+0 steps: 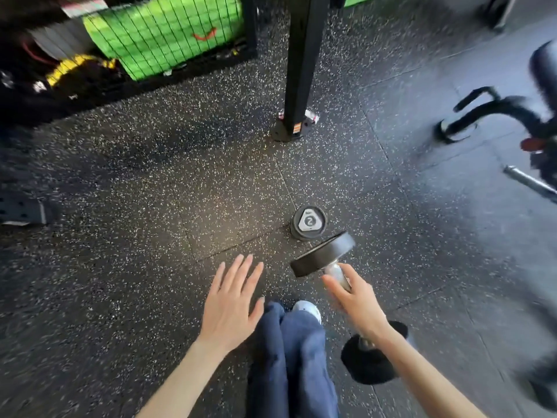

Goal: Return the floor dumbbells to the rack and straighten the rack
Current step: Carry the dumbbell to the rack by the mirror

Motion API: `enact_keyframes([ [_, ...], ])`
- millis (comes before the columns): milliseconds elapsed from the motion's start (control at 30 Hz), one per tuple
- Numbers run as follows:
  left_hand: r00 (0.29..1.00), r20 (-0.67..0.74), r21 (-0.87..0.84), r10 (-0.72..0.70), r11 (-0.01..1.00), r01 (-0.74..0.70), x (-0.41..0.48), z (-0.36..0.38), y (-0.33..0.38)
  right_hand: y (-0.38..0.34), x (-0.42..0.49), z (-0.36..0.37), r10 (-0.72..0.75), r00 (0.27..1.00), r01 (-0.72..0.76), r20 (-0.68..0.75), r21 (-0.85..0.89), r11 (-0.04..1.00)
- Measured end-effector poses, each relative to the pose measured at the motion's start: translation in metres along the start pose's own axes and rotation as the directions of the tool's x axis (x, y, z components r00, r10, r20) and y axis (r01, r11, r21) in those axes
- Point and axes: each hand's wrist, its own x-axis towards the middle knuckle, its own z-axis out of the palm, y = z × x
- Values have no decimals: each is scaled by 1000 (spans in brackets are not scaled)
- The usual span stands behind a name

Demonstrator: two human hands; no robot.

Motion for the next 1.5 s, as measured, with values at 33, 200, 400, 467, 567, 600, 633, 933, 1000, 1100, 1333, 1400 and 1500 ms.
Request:
enact_keyframes([
  [33, 1000, -7, -3, 14, 1000, -14, -7, -29, 11, -20, -25, -13, -7, 999, 8, -32, 12, 1000],
  [200, 997, -50, -6, 52, 999, -53, -31, -144, 53, -109, -131, -64, -53, 984, 61, -171, 40, 997],
  [400, 991, -2, -5, 134, 991, -134, -43, -199, 92, -140, -204, -90, 20, 962, 40, -274, 214, 976],
  [467, 977, 20, 36, 213, 976, -214, -37, -203, 105, -139, -211, -98, 48, 949, 37, -311, 261, 965],
  [567, 952, 16, 84, 305, 948, -305, -24, -210, 125, -137, -215, -114, 79, 934, 32, -348, 302, 953],
  [600, 945, 15, 89, 327, 941, -327, -19, -212, 133, -134, -216, -120, 86, 928, 34, -363, 312, 950],
  [633, 937, 12, 91, 349, 933, -349, -14, -214, 141, -130, -217, -127, 98, 919, 29, -381, 316, 948],
  [933, 880, 34, 173, 474, 864, -472, 47, -215, 221, -93, -214, -216, 149, 907, 21, -394, 396, 918],
  [1000, 889, 50, 186, 456, 870, -457, 64, -217, 247, -84, -210, -243, 144, 910, 20, -388, 388, 921],
  [1100, 886, 60, 196, 460, 865, -462, 84, -214, 289, -69, -205, -288, 153, 910, 2, -386, 372, 928],
  [1333, 864, -40, 148, 502, 858, -491, 120, -220, 386, -40, -204, -387, 143, 896, -3, -421, 315, 949],
  [1400, 868, -63, 123, 493, 867, -484, 126, -221, 406, -36, -208, -402, 146, 892, 9, -429, 340, 940],
  [1500, 856, -45, 113, 515, 854, -507, 138, -216, 422, -26, -208, -418, 188, 891, -5, -413, 406, 914],
])
